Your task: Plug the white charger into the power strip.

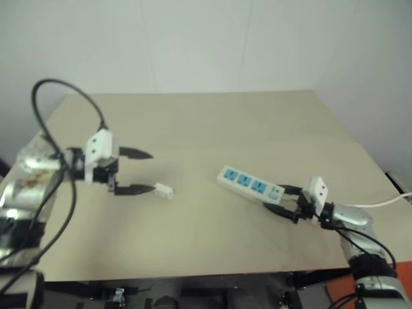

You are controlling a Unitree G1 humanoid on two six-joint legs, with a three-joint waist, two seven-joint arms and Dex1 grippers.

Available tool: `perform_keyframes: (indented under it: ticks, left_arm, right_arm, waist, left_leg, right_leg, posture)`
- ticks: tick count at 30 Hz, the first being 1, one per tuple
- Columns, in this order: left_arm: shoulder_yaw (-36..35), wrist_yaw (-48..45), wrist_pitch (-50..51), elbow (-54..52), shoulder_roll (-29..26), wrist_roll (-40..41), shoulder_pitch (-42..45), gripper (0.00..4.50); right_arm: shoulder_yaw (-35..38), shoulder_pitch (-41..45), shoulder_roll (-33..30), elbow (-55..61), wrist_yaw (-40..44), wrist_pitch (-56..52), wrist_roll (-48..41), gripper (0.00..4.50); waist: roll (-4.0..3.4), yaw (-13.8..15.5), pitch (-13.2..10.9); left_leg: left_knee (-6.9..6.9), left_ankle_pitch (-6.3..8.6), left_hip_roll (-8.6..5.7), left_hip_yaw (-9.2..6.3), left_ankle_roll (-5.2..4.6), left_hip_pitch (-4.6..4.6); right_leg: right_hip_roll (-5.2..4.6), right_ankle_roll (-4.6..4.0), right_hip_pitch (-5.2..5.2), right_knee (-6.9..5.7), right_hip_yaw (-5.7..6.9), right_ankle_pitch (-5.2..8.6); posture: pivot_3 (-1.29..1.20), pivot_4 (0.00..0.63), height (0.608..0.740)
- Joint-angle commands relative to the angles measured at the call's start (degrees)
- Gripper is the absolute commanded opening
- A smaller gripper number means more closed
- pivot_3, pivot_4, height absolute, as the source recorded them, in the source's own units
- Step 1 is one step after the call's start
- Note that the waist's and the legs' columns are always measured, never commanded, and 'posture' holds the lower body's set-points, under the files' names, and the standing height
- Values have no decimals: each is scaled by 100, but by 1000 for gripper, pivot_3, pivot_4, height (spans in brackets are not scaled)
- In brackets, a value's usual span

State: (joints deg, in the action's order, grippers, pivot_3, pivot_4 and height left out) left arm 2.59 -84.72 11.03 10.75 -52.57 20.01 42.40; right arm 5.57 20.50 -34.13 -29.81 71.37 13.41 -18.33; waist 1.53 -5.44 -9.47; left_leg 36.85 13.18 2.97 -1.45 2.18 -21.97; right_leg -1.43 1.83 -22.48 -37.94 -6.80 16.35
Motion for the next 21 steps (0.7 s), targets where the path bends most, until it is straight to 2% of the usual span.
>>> perform_keyframes:
  ticks: [1,6,10,16,21]
  left_arm:
    - [694,-674,34,596,16,-475,918,4500]
    - [2318,-778,-465,1110,-146,-274,1954,4500]
    - [3597,-778,-1319,1827,90,-810,2822,4500]
    - [5011,-778,-2028,2700,819,-1458,3765,4500]
    - [5611,-778,-2188,3427,1594,-1805,4135,4500]
  right_arm:
    - [83,-20,-34,215,533,294,-313,3409]
    - [-116,-184,-103,267,1310,350,-364,3409]
    - [-277,-189,-104,133,1637,485,-259,3409]
    - [-490,-51,59,-206,1482,655,9,3409]
    - [-536,19,117,-371,1321,716,90,3409]
  waist:
    - [0,-23,0]
    - [-3,-13,-5]
    - [-1,31,-7]
    - [0,78,-8]
    - [2,100,-9]
  left_leg:
    - [0,0,-1,1,-1,2]
    - [0,0,-3,-2,-1,1]
    - [15,0,-8,-8,-2,-4]
    - [16,0,-11,-8,-2,0]
    - [17,0,-12,-7,-2,0]
  right_leg:
    - [0,0,1,0,-5,0]
    - [1,11,0,0,-10,7]
    - [-1,14,4,-5,-6,7]
    - [0,16,9,-3,-8,9]
    - [0,16,10,-3,-11,9]
  posture:
    - [0,150,740]
    - [0,150,740]
    - [0,150,740]
    - [0,150,740]
    - [0,150,740]
